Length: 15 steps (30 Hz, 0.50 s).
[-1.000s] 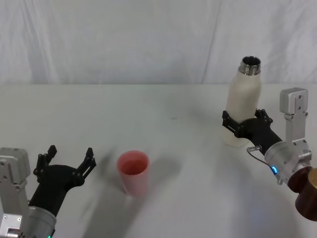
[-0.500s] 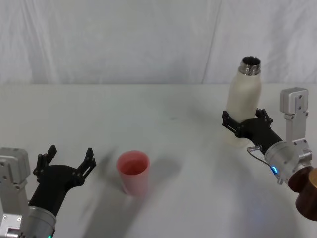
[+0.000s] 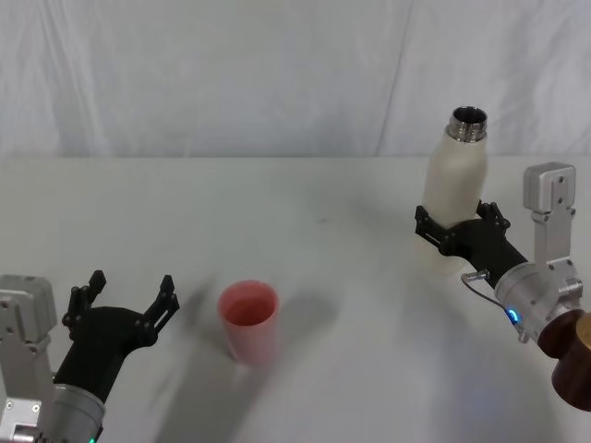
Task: Grasp the thermos with one hand and pour water into the cup lid.
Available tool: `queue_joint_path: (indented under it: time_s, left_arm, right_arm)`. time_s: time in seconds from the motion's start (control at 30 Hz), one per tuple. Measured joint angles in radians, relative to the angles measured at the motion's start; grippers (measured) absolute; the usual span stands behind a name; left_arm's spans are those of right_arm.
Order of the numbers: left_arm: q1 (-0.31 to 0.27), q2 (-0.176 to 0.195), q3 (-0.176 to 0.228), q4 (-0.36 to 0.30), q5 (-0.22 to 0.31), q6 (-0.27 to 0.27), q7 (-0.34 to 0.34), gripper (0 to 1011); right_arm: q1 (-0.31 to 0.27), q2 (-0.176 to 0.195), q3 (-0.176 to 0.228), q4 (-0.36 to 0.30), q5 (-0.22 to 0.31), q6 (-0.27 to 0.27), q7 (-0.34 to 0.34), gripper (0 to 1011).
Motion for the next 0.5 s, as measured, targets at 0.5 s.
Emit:
queue_joint_path:
  time_s: [0.5]
  left_arm:
    - [0.0, 0.0, 0.0, 0.0, 0.0, 0.0, 0.0, 1001]
  right_arm:
    - [-0.071, 0.042, 0.017, -0.127, 0.015, 0.028, 0.007, 1001]
